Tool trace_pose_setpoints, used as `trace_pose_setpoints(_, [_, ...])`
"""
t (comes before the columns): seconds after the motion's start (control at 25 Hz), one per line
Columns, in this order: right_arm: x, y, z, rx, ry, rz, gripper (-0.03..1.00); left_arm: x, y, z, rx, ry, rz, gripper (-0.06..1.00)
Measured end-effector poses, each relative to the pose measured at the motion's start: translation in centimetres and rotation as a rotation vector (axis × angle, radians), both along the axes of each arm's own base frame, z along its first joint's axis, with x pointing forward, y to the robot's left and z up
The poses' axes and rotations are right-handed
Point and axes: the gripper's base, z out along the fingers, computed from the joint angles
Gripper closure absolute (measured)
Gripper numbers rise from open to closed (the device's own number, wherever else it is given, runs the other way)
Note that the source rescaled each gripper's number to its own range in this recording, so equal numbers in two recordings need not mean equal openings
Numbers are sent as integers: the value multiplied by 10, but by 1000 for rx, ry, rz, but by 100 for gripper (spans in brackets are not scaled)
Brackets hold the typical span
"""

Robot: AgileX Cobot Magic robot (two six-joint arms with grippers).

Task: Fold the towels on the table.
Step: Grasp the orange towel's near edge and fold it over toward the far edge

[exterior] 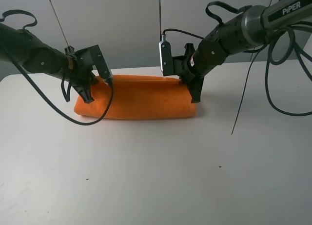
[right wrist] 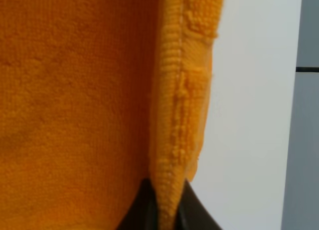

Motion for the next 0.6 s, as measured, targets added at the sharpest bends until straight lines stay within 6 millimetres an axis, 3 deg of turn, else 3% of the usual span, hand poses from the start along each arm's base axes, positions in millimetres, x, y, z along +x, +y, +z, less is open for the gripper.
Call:
trace_pose_setpoints(0.4, [8, -10, 2, 22, -37, -9, 97, 22, -7, -6, -13, -27, -3, 94])
trace_pose_setpoints(0.6, [9, -10, -9, 15, -21, -4, 97, 24, -7, -5, -17, -35, -5, 94])
